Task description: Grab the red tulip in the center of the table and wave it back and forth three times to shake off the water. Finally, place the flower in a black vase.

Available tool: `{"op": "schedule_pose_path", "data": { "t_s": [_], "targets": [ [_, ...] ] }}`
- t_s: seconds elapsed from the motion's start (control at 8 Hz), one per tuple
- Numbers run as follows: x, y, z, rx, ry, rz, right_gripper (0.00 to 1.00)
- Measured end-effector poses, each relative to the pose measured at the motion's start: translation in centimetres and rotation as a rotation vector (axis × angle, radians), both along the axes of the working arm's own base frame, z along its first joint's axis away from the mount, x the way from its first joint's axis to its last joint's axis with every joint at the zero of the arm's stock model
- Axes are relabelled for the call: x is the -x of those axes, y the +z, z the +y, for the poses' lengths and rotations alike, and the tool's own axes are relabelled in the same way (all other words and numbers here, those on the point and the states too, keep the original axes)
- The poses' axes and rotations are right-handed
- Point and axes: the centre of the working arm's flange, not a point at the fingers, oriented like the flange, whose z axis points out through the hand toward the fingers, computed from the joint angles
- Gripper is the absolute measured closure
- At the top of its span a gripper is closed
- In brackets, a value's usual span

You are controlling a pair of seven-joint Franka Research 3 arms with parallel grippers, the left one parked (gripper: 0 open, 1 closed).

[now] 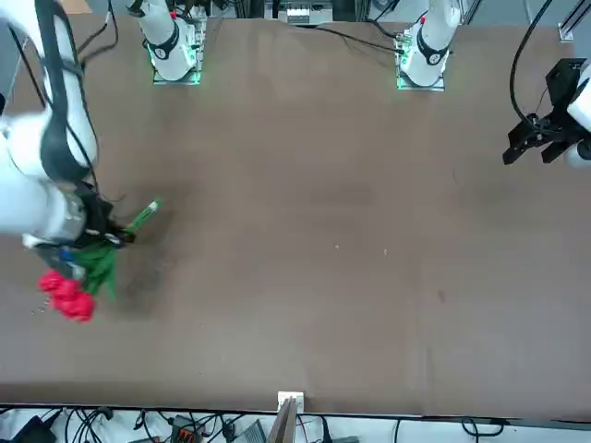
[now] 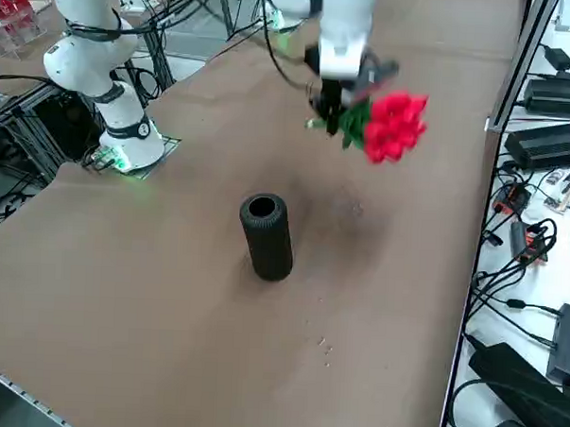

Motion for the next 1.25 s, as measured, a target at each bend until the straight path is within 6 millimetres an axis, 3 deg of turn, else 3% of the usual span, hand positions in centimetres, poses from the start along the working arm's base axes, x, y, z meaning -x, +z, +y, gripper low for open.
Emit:
{"op": "schedule_pose_path", "data": {
  "t_s": [0.25, 0.5, 0.88, 1.12, 1.25],
  "targets": [
    [2.3, 8.4, -1.2, 0.133, 0.014, -0.156, 0.89],
    [5.1, 13.5, -3.5, 0.203, -0.006, -0.295, 0.89],
    [7.1, 17.1, -8.2, 0.321, -0.019, -0.47, 0.89],
    [7.3, 17.3, -12.3, 0.364, 0.0, -0.499, 0.89],
    [7.4, 17.2, -13.0, 0.371, 0.002, -0.496, 0.89]
  ]
}}
